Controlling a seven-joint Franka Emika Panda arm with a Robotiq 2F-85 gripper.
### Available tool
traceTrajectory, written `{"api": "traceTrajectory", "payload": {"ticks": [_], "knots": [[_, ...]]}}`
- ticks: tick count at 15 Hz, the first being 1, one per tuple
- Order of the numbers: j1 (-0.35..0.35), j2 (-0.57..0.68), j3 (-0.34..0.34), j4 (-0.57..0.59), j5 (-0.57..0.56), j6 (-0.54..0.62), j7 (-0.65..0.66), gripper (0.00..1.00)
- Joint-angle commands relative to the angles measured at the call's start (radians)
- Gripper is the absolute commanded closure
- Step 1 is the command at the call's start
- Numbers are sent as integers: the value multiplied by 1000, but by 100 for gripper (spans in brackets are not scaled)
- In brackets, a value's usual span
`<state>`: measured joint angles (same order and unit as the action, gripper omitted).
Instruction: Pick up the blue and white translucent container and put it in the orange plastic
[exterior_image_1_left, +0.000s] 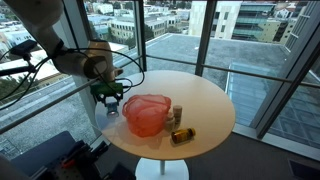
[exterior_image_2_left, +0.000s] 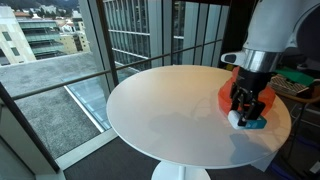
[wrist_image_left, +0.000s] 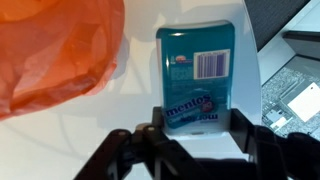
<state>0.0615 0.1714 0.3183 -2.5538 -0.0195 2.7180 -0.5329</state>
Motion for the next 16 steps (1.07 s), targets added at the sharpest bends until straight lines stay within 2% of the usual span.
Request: {"api": "traceTrajectory", "payload": {"ticks": [1, 7, 16], "knots": [[9, -81, -16, 34, 26, -135, -29, 58], [32, -152, -70, 97, 18, -277, -31, 58], [28, -203, -171, 161, 20, -361, -35, 58]]}}
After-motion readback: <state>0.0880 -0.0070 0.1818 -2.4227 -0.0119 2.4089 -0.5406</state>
